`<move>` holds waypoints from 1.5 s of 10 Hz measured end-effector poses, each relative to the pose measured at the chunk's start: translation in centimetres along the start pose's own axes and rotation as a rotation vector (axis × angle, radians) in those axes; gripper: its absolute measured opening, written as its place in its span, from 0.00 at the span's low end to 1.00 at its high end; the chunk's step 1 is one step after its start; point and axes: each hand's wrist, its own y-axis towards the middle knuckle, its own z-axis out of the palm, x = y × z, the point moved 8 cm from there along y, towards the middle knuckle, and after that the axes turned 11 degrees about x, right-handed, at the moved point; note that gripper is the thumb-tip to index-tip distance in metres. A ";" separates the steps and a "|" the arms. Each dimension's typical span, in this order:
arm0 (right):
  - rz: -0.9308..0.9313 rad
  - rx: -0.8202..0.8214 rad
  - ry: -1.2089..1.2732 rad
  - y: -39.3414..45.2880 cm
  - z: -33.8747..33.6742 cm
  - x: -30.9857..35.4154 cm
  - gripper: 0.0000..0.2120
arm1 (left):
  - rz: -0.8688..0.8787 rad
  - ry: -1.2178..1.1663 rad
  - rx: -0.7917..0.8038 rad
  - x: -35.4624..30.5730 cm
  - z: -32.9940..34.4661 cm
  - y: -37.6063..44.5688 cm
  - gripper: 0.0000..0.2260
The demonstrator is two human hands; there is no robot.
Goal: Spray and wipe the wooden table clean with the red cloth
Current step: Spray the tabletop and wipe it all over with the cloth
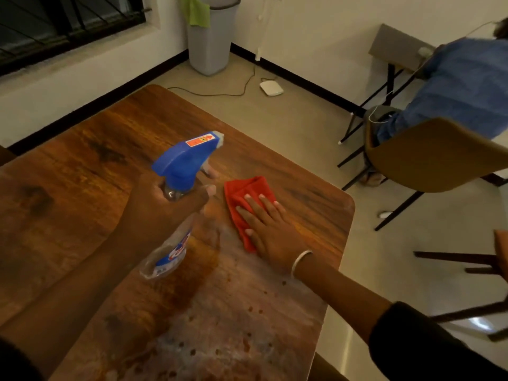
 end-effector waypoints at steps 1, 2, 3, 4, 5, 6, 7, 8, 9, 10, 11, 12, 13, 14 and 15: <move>0.140 -0.012 0.081 -0.4 -1.0 -4.5 0.28 | 0.082 0.001 0.055 -0.7 0.3 -0.1 0.03; 0.303 -0.053 0.121 2.4 -2.2 -4.9 0.29 | 0.113 0.013 0.043 -1.4 0.4 -0.7 0.04; 0.358 -0.074 0.152 5.7 -3.2 -1.8 0.29 | 0.087 0.018 0.003 -1.4 0.5 -1.2 0.05; 0.237 -0.046 0.122 5.6 -2.0 3.6 0.29 | 0.005 0.027 -0.011 -1.3 0.5 -1.5 0.13; 0.009 -0.027 0.023 0.4 0.8 8.4 0.28 | -0.048 0.108 -0.082 -2.6 -0.8 -2.9 0.07; -0.017 -0.009 0.004 -4.3 2.4 5.6 0.28 | -0.139 0.077 -0.235 -3.4 -3.3 -5.1 0.14; 0.159 0.020 0.031 -3.9 1.5 -0.2 0.31 | -0.267 0.163 -0.276 -4.0 -5.5 -6.4 0.11; 0.307 -0.004 0.078 1.2 -0.6 -0.8 0.33 | -0.205 0.203 -0.233 -3.3 -5.7 -7.1 0.17; 0.285 -0.037 0.105 5.7 -2.1 3.6 0.32 | -0.150 0.196 -0.224 -2.0 -5.5 -7.2 0.09; 0.088 -0.061 0.062 4.9 -0.7 10.3 0.28 | -0.115 0.124 -0.158 -1.4 -4.9 -6.5 0.06; -0.089 -0.098 0.031 -1.5 2.3 14.4 0.27 | -0.111 0.114 -0.124 -1.5 -4.9 -5.9 0.06; 0.017 -0.084 0.033 -7.2 3.9 10.0 0.30 | -0.089 0.114 -0.085 -1.2 -5.2 -5.7 0.03; 0.291 -0.026 0.150 -8.9 3.3 1.8 0.35 | -0.019 0.084 -0.084 -1.6 -5.3 -5.8 0.07; 0.470 -0.034 0.227 -4.9 0.9 -1.5 0.38 | 0.043 0.068 -0.078 -1.9 -4.9 -5.8 0.10; 0.444 -0.077 0.243 -0.8 -0.3 2.1 0.32 | 0.078 0.123 -0.031 -2.6 -3.7 -5.9 0.11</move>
